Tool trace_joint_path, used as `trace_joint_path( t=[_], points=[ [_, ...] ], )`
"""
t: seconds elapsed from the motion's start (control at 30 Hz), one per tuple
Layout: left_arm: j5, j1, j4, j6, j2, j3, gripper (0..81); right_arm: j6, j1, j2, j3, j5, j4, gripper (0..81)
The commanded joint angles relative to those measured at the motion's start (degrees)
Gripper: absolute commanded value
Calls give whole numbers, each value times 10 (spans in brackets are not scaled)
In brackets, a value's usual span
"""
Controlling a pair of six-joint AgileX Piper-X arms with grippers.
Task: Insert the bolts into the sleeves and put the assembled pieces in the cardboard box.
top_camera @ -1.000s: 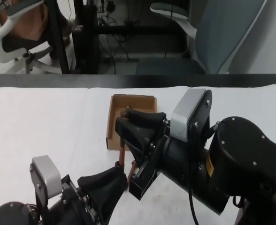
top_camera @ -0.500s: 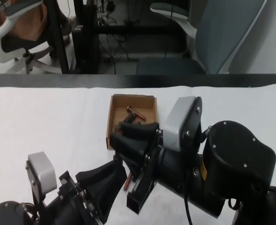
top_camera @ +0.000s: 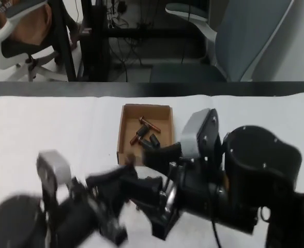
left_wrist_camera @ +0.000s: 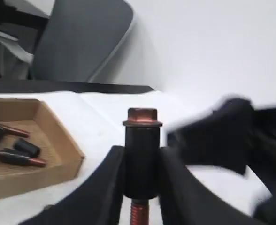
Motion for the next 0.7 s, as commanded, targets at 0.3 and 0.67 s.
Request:
trace_joint_path(
  t=[0.3, 0.67],
  points=[
    [146, 157, 277, 53, 112, -271, 18, -245, -60, 44, -113, -15, 348, 585],
    [190, 157, 374, -25, 346, -496, 18, -432, -98, 207, -251, 33, 458, 585]
  ],
)
